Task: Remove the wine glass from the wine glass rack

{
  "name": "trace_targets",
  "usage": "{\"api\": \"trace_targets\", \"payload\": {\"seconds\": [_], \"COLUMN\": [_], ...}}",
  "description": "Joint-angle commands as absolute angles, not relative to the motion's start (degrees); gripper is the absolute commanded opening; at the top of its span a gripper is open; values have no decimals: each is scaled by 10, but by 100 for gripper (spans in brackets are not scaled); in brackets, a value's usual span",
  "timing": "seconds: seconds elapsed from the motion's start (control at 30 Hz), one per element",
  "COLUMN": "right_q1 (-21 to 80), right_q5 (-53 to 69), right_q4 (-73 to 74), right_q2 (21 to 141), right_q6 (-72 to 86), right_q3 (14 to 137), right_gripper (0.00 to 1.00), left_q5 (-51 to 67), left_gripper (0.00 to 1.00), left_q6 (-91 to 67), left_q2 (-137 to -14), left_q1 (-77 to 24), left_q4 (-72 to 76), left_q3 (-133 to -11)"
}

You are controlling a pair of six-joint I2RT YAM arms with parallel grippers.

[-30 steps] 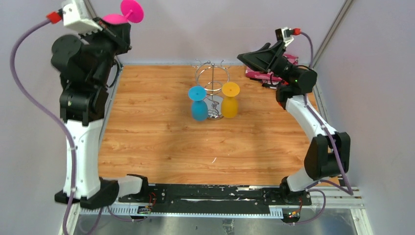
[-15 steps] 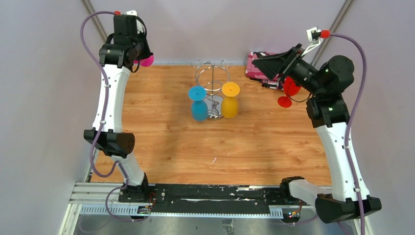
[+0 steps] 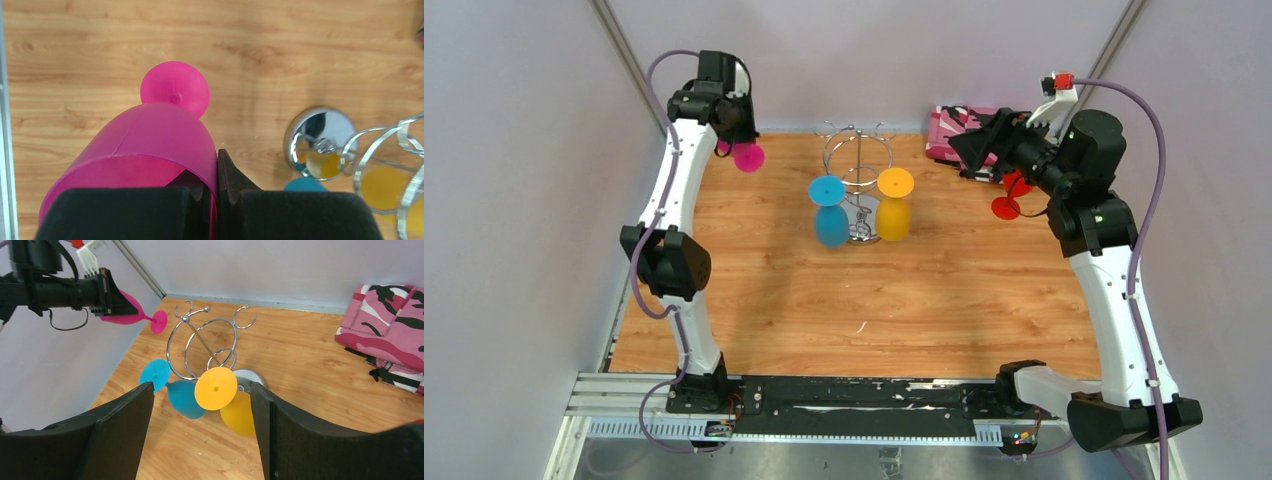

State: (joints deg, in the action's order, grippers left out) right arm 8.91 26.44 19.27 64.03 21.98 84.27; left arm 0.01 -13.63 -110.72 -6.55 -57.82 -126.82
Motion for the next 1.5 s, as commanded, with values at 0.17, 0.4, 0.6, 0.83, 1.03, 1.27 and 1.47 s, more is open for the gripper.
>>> {"api": "trace_targets", "payload": {"seconds": [0.17, 0.4, 0.6, 0.83, 1.03, 1.27, 1.47], "right_q1": [82, 82, 82, 82, 82, 82, 82], "right_q5": [240, 242, 242, 244, 245, 249, 257], "right_q4": [208, 207, 207, 198, 193, 188, 182], "right_q2": [644, 650, 655, 660, 660, 659, 659], "right_q6": [199, 201, 203, 206, 207, 208, 213], "right_q3": [843, 842, 842, 835, 829, 825, 820], "right_gripper": [77, 77, 77, 77, 77, 77, 77], "left_q5": [-19, -4, 18, 19, 24, 5, 1], "left_gripper": [0, 0, 0, 0, 0, 0, 10], "left_q6": [-81, -74, -71, -69, -69, -72, -74], "left_q2": [-1168, -1222, -1243, -1260, -1277, -1281, -1266], "left_q1": [-63, -63, -63, -62, -63, -63, -63], "left_q4": [-612, -611, -610, -609, -609, -609, -610], "left_q3": [-1246, -1254, -1245, -1230, -1228, -1223, -1221]}}
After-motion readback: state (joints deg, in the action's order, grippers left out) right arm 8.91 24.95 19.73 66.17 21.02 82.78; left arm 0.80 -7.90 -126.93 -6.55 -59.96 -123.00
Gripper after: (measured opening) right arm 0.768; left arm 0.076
